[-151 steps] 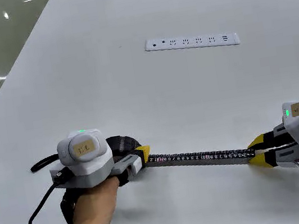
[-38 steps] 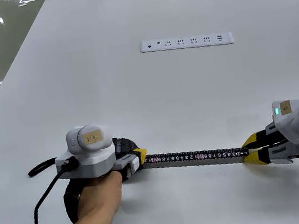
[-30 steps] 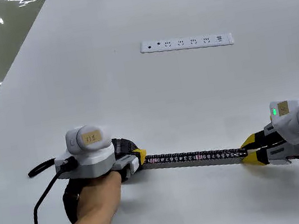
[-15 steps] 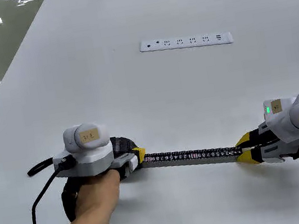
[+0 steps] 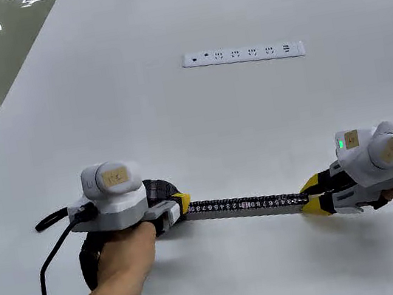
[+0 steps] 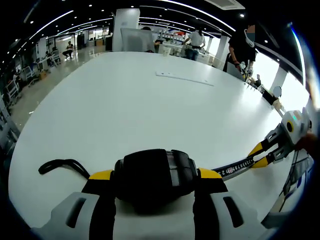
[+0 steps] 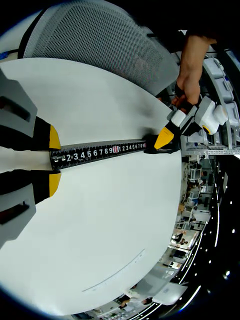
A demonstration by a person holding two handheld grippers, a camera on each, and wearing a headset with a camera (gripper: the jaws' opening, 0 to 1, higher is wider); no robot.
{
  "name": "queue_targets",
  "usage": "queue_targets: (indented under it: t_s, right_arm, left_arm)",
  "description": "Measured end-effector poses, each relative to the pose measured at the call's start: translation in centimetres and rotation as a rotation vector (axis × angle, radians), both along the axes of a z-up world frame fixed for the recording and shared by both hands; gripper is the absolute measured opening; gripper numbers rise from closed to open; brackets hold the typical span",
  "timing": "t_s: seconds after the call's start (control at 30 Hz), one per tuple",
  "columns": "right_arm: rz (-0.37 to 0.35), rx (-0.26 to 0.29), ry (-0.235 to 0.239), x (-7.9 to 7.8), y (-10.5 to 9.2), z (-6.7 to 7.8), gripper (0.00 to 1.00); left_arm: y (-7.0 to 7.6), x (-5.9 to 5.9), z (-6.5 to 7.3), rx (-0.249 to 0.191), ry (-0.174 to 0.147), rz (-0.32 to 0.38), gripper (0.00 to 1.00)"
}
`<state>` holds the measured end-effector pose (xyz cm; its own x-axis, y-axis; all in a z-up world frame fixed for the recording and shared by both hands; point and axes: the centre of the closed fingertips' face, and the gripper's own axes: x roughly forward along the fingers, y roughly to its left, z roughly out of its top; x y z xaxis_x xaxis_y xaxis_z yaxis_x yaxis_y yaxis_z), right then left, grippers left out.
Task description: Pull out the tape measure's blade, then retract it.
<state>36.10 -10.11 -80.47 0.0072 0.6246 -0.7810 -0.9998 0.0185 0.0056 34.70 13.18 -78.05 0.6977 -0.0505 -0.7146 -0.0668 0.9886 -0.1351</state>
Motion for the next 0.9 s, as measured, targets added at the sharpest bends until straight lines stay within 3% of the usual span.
queue_targets:
  t_s: [0.9]
  right_arm:
    - [0.023,0.022,-0.004,-0.2,3.4,0.0,0.10]
  left_arm:
    - [0.0,-0.2,0.1,-0.015,-0.002,0.004,0.58]
